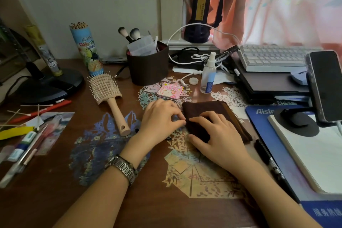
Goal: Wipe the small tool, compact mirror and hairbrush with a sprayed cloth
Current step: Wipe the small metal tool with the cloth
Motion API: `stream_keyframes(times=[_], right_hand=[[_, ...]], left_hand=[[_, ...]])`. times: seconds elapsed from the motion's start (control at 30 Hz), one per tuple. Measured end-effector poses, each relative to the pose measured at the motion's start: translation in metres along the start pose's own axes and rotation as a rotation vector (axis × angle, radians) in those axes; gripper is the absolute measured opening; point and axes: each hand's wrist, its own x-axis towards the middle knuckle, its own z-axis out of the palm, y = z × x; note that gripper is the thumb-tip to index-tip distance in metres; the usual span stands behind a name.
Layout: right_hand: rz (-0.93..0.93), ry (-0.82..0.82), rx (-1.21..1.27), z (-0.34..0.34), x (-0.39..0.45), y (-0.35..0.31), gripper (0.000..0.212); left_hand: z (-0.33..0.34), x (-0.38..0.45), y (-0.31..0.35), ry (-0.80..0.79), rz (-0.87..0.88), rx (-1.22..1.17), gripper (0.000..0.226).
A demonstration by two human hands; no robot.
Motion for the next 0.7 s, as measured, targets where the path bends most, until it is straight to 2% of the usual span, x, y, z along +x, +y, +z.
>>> stream_keyframes(times=[0.2, 0.5, 0.7], right_hand=[[0.016, -0.025, 0.019, -0.004, -0.001, 0.003, 0.049], [0.025, -0.040, 0.016, -0.005, -0.001, 0.001, 0.047], [0.028, -0.044, 0.018, -0.005, 0.000, 0.000, 0.049]], left_hand=[[-0.005, -0.001, -0.006, 0.011, 0.001, 0.037, 0.015], [-0.027, -0.009, -0.018, -0.058, 0.020, 0.148, 0.014], [-0.041, -0.016, -0.030, -0.059, -0.072, 0.199, 0.013]])
